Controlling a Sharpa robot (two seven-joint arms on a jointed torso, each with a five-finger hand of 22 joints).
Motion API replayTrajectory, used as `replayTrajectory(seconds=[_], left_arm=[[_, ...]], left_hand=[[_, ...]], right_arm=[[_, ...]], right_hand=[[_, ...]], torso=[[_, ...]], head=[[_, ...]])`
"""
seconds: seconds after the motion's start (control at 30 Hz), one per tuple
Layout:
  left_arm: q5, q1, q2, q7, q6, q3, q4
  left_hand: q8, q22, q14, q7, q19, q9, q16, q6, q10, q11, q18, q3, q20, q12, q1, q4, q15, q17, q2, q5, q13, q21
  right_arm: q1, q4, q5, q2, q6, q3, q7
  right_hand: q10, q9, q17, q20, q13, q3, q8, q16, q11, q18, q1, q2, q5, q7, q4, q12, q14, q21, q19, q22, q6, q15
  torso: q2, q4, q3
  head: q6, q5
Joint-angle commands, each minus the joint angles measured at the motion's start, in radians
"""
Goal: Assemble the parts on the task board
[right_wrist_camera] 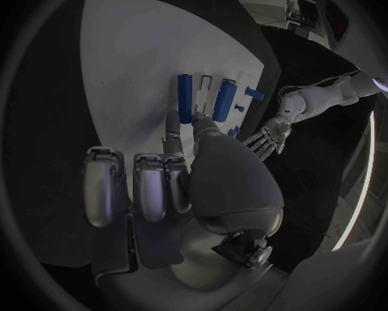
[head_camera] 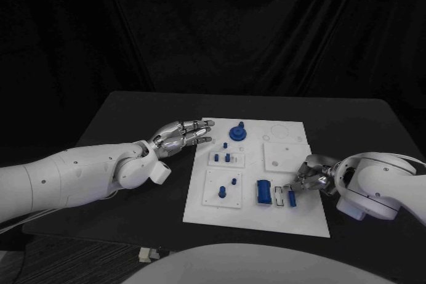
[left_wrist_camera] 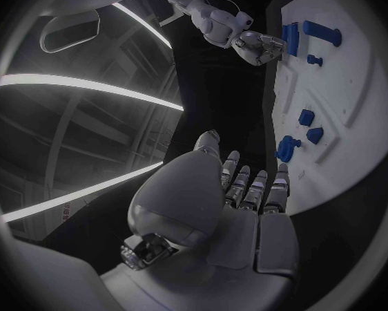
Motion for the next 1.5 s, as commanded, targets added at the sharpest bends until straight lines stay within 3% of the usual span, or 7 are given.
replayTrajectory(seconds=[0.03, 0.5, 1.5], left_arm=[[0.007, -0.001, 0.002, 0.007, 0.015, 0.001, 0.001], [0.007, -0.001, 0.005, 0.004, 0.019, 0.001, 0.0], [0.007, -0.002, 0.007, -0.007, 0.029, 0.001, 0.001]], left_hand=[[0.004, -0.002, 0.001, 0.006, 0.006, 0.001, -0.002, 0.0, -0.001, -0.001, -0.007, 0.006, 0.0, 0.003, 0.007, 0.0, 0.007, 0.0, 0.003, 0.004, 0.0, 0.006], [0.004, -0.002, 0.001, 0.006, 0.006, 0.001, -0.002, 0.0, -0.001, -0.001, -0.007, 0.006, 0.0, 0.003, 0.007, 0.0, 0.007, 0.0, 0.003, 0.004, 0.0, 0.006], [0.005, -0.004, 0.0, 0.008, 0.006, 0.001, -0.003, 0.002, -0.002, -0.002, -0.008, 0.007, 0.0, 0.002, 0.008, -0.002, 0.007, 0.0, 0.003, 0.006, 0.0, 0.005]], right_arm=[[0.002, -0.004, 0.043, 0.009, -0.014, 0.0, -0.008], [0.002, -0.024, 0.096, 0.036, -0.01, 0.0, -0.008], [0.0, -0.058, 0.116, 0.068, 0.025, 0.0, -0.013]], right_hand=[[0.104, -0.001, 0.188, -0.003, 0.263, 0.038, 0.003, -0.005, -0.005, 0.013, -0.009, 0.002, -0.003, -0.001, -0.039, 0.004, 0.09, -0.005, 0.052, 0.224, 0.005, -0.005], [0.104, -0.002, 0.189, -0.003, 0.263, 0.039, 0.003, -0.004, -0.005, 0.013, -0.015, 0.005, -0.005, -0.001, -0.036, 0.004, 0.09, -0.005, 0.052, 0.224, 0.003, -0.005], [0.104, 0.0, 0.187, -0.002, 0.263, 0.037, 0.008, -0.005, -0.004, 0.013, -0.051, 0.011, -0.024, 0.001, -0.019, 0.004, 0.09, -0.009, 0.051, 0.223, 0.001, -0.004]], torso=[[0.0, -0.0001, 0.0001], [0.0, 0.0006, 0.0], [0.0, 0.0004, 0.0]], head=[[0.0, 0.0], [0.0, -0.005], [0.0, 0.0]])
